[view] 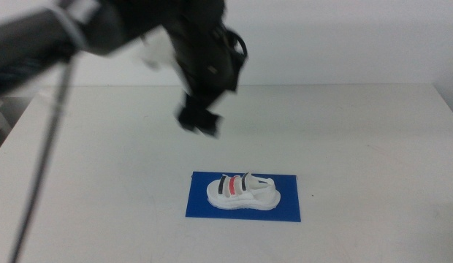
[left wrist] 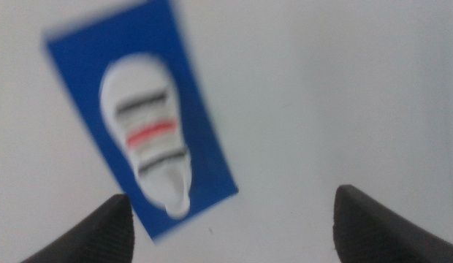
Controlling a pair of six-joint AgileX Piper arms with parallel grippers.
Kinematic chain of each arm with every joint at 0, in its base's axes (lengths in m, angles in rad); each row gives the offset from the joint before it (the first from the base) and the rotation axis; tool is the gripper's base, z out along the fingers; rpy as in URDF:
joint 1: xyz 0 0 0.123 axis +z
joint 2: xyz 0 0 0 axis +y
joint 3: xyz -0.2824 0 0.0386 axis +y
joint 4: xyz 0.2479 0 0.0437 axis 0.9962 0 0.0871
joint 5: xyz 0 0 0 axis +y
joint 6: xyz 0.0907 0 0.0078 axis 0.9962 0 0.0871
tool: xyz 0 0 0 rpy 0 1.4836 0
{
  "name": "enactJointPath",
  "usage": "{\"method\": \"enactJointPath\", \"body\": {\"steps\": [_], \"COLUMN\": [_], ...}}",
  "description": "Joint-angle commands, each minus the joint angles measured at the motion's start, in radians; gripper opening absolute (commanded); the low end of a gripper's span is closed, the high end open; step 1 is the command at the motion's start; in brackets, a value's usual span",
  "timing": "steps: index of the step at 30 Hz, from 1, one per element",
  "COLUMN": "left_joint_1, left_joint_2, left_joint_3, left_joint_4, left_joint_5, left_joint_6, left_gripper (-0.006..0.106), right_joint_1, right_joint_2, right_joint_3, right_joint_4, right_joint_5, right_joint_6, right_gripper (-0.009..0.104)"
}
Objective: Use one arm to grab the shoe from the table and place it on the mat.
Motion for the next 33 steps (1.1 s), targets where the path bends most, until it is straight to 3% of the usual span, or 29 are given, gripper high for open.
{"method": "enactJointPath", "body": {"steps": [1,8,14,17,22,33], "left_joint_1": [-0.003,-0.003,-0.003,-0.002,0.045,0.469], "left_joint_2": [-0.118,-0.266,-0.366,-0.424,-0.622,-1.127], "left_joint_3": [-0.026,-0.026,-0.022,-0.003,0.2,0.967], "left_joint_4": [0.106,0.257,0.285,0.293,0.292,0.107], "left_joint_5": [0.076,0.076,0.076,0.076,-0.051,-0.705], "left_joint_6": [0.185,1.111,1.633,1.723,1.669,1.663], "left_gripper": [0.094,0.094,0.094,0.094,0.094,0.094], "right_joint_1": [0.001,0.001,0.001,0.001,0.001,0.001], "right_joint_2": [-0.026,-0.026,-0.026,-0.026,-0.026,-0.026], "right_joint_3": [0.005,0.005,0.005,0.005,0.005,0.005], "right_joint_4": [-0.009,-0.009,-0.009,-0.009,-0.009,-0.009], "right_joint_5": [-0.076,-0.076,-0.076,-0.076,-0.076,-0.076], "right_joint_6": [-0.008,-0.008,-0.008,-0.008,-0.008,-0.008], "right_gripper": [0.064,0.064,0.064,0.064,0.064,0.064]}}
